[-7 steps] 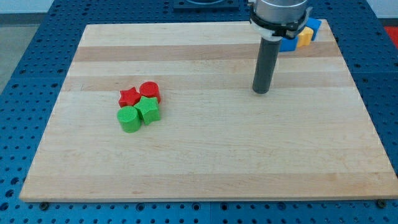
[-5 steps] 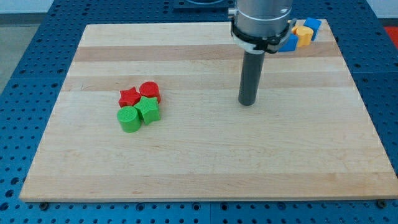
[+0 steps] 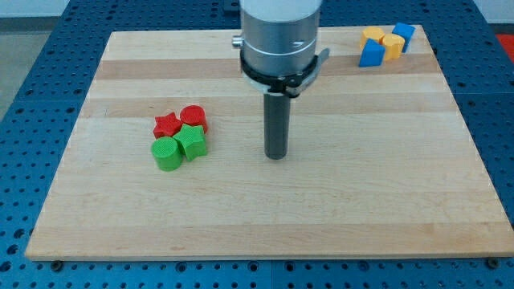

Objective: Move the green circle and green star towards top right

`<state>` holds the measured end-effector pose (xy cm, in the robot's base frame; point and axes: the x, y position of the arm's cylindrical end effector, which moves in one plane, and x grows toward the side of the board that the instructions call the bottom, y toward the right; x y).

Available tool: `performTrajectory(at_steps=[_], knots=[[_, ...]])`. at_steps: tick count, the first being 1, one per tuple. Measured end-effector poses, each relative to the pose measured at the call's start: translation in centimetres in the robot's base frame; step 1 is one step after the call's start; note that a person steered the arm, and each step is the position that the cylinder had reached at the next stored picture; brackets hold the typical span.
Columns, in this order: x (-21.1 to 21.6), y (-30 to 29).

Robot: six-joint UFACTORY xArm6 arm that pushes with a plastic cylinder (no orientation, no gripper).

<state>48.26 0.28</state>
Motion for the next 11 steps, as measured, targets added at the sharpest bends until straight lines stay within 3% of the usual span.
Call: performTrajectory(at_steps=[3,5,6,11], knots=[[4.5,-9.4],[4.6,-16.8],[3.1,-17.8],[-3.6,-9.5]])
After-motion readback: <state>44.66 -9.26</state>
